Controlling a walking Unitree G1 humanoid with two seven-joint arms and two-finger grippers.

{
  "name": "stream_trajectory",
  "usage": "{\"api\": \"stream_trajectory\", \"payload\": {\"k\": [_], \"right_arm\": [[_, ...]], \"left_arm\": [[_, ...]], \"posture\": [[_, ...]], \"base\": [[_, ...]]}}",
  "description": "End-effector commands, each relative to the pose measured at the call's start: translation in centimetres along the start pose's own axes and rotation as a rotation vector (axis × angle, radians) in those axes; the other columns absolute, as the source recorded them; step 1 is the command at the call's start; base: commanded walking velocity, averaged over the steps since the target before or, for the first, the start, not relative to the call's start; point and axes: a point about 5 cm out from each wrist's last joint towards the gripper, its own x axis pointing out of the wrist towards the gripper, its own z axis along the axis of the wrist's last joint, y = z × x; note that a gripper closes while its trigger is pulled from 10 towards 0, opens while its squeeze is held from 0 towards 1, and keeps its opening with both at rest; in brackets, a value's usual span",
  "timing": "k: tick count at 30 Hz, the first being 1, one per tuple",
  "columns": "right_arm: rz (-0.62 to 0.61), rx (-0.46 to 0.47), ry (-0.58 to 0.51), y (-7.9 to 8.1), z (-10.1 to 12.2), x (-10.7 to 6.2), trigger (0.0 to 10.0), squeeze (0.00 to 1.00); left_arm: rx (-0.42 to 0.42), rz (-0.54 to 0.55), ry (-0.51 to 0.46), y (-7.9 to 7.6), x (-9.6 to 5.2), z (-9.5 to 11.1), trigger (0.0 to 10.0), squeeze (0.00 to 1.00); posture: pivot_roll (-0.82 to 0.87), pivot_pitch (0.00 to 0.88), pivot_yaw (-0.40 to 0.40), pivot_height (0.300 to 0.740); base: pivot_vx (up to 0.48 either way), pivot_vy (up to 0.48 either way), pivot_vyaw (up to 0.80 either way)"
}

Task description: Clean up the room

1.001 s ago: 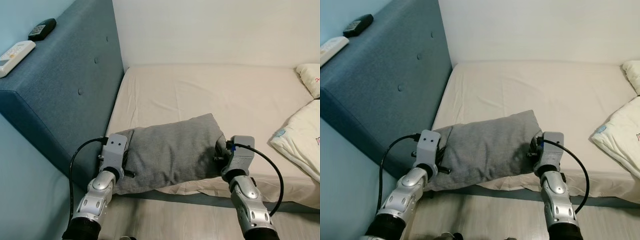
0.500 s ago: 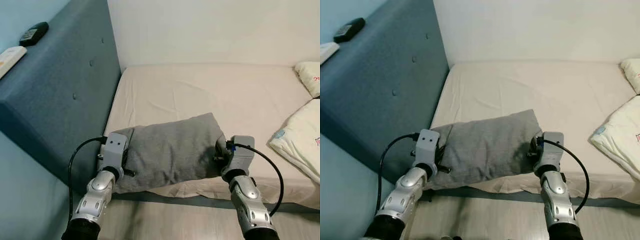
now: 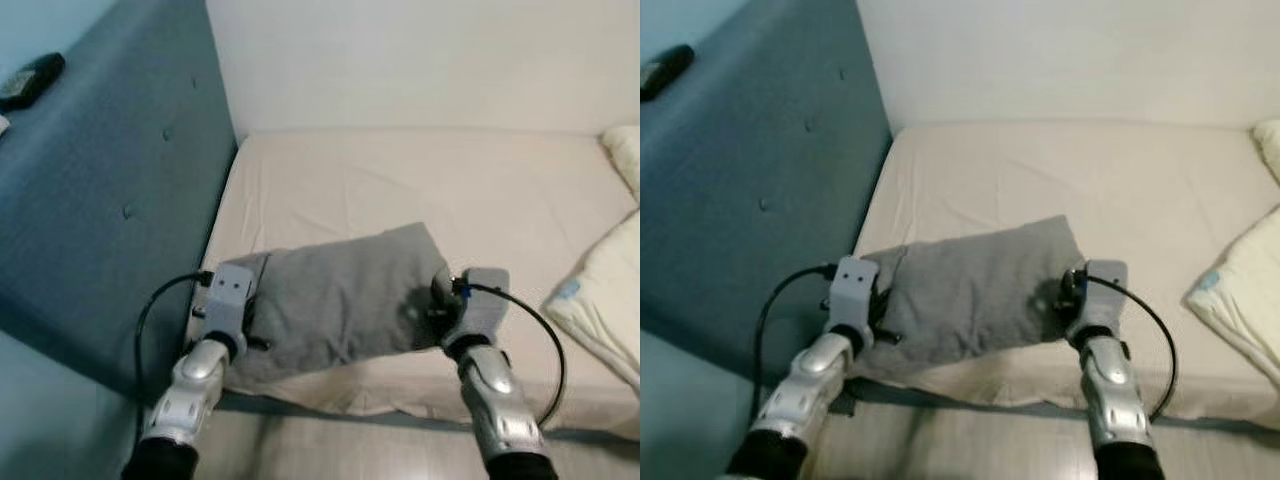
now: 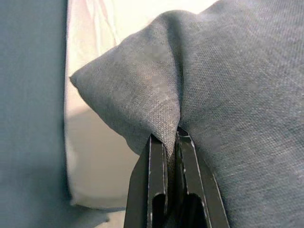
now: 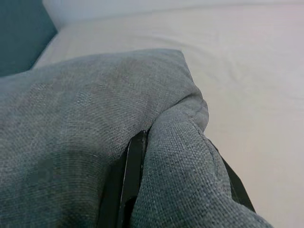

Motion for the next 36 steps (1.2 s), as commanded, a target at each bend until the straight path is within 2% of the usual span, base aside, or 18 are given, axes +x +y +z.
{"api": "stream_trajectory", "payload": {"k": [1, 36], "right_arm": [[0.013, -0.001, 0.009, -0.01, -0.44, -0.36, 10.0, 0.0], [0.006, 0.013, 0.002, 0.0, -0.54, -0.52, 10.0, 0.0]], "left_arm": [[0.003, -0.047, -0.051, -1.16, 0.19, 0.93, 10.0, 0.0], [0.023, -0.067, -0.051, -1.19, 0.32, 1.11, 10.0, 0.0]], "posture": [[0.02, 0.201, 0.008, 0.733], [0.03, 0.192, 0.02, 0.733]], "base": [[0.0, 0.0, 0.0], [0.0, 0.0, 0.0]]}}
